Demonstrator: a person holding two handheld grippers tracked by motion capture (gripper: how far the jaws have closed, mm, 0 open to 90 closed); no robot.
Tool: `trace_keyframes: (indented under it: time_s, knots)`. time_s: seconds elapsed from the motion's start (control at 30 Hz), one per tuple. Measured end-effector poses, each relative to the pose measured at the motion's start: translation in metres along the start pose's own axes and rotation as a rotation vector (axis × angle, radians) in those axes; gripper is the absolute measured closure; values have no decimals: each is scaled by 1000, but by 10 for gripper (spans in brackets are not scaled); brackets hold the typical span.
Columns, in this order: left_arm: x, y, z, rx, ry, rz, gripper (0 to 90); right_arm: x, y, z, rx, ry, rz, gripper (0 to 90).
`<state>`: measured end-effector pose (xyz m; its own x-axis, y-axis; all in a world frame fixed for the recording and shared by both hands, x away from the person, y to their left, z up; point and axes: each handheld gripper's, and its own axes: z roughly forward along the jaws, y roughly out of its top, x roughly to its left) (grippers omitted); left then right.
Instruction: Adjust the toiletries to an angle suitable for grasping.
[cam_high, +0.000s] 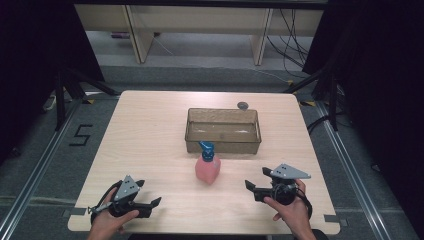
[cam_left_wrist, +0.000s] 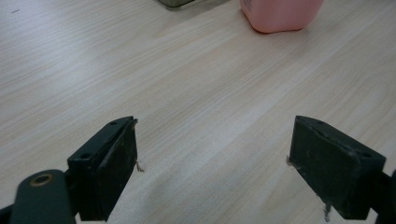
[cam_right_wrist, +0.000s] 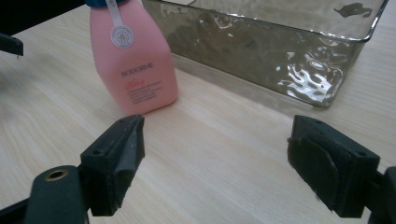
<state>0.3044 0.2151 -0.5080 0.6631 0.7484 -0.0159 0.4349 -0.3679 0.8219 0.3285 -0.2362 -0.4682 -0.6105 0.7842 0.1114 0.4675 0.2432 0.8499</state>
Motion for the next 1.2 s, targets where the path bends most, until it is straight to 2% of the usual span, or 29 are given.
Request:
trace_keyframes:
  time_s: [0.03, 0.07, 0.1, 0.13, 0.17, 0.23, 0.27, 0.37, 0.53, 0.57, 0.67, 0.7, 0.73, 0.77, 0.8, 0.83, 0.87, 0.93, 0.97, 1.0, 1.03, 1.07, 1.13, 1.17, 1.2]
  knots:
    - [0, 0, 0, 1, 0, -2, 148, 2, 0, 0, 6, 2, 18, 196]
    - [0, 0, 0, 0, 0, -2, 148, -1, 1, 0, -6, 1, -17, 196]
    - [0, 0, 0, 2, 0, -2, 149, 2, 1, 1, -4, 10, 4, 196]
    - [0, 0, 0, 2, 0, -2, 148, 2, 1, 1, -4, 10, 4, 196]
    - [0, 0, 0, 3, -1, -4, 148, 2, 3, 2, -5, 7, -15, 196]
    - [0, 0, 0, 4, -2, -4, 148, 2, 3, 2, -5, 8, -16, 196]
    - [0, 0, 0, 4, -3, -4, 148, 3, 3, 5, -11, 27, -4, 196]
    - [0, 0, 1, 2, -2, -5, 148, 3, 4, 5, -12, 8, -27, 196]
    - [-1, 0, 1, -2, -4, -8, 148, 4, 5, 7, -17, 18, -29, 197]
    - [0, 0, 0, 4, -3, -2, 148, 5, 6, 8, -15, 40, -28, 196]
    - [-1, 0, 0, 4, -3, -3, 148, 7, 6, 9, -7, 32, -19, 196]
    - [0, 0, 0, 3, -2, -3, 148, 6, 6, 10, -9, 29, -36, 195]
    - [0, 0, 0, 3, -3, -1, 148, 8, 7, 10, -3, 39, -11, 195]
    - [0, 0, 0, 3, -2, -2, 148, 6, 7, 12, -14, 32, -41, 195]
    - [0, 0, 1, 1, -2, -3, 148, 7, 8, 11, -9, 33, -37, 195]
    - [0, 0, 0, 3, -3, -3, 148, 9, 8, 12, -6, 41, -12, 195]
    - [0, 0, 0, 3, -3, -3, 148, 7, 9, 12, -9, 36, -35, 195]
    - [0, 0, 0, 9, -6, 9, 149, 8, 9, 13, -3, 37, -40, 195]
    - [0, 0, 0, 10, -6, 12, 149, 11, 9, 14, 4, 48, -5, 196]
    - [1, 0, -1, 19, -5, 23, 148, 9, 10, 15, -5, 44, -36, 196]
    - [1, 0, -1, 18, -4, 23, 148, 11, 10, 15, 0, 50, -13, 196]
    - [0, 0, 0, 3, -3, -1, 148, 10, 10, 17, -11, 51, -35, 197]
    - [0, 0, 0, 3, -3, 1, 148, 12, 10, 16, 3, 52, -25, 196]
    - [0, 0, 0, 3, -4, 0, 148, 11, 11, 18, -7, 47, -44, 196]
    - [1, 0, -1, 18, -4, 22, 149, 12, 11, 18, -8, 47, -45, 196]
